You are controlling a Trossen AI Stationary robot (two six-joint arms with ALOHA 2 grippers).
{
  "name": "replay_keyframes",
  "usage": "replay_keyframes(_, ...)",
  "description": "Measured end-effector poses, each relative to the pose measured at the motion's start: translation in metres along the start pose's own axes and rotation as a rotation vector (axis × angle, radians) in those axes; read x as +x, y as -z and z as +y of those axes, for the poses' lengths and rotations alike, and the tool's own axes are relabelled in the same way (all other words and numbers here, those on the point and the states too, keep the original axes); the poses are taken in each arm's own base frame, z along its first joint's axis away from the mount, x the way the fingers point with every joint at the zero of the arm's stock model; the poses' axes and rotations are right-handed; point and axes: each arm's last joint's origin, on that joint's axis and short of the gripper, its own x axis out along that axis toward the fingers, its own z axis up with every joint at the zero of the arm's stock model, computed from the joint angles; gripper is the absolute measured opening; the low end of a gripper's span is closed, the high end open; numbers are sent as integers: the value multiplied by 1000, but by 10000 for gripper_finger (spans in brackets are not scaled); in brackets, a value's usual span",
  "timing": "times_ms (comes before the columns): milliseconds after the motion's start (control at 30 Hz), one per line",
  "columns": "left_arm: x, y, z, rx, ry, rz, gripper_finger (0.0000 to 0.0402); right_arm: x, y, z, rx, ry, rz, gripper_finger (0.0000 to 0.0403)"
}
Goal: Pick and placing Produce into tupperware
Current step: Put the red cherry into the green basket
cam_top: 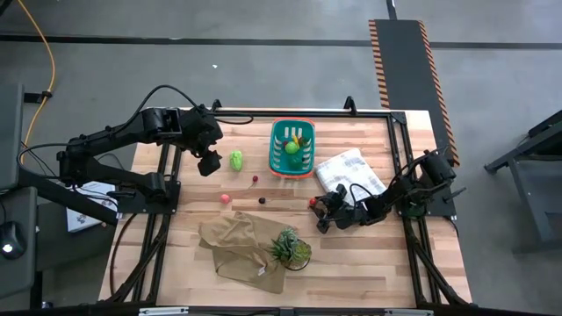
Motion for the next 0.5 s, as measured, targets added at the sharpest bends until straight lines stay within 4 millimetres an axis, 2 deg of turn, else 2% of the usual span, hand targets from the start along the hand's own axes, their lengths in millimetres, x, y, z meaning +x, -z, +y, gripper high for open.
replay_keyframes(200,0,0,0,0,0,0,248,0,0,0,0,0,0,164)
replay_keyframes(500,0,0,0,0,0,0,248,0,0,0,0,0,0,163)
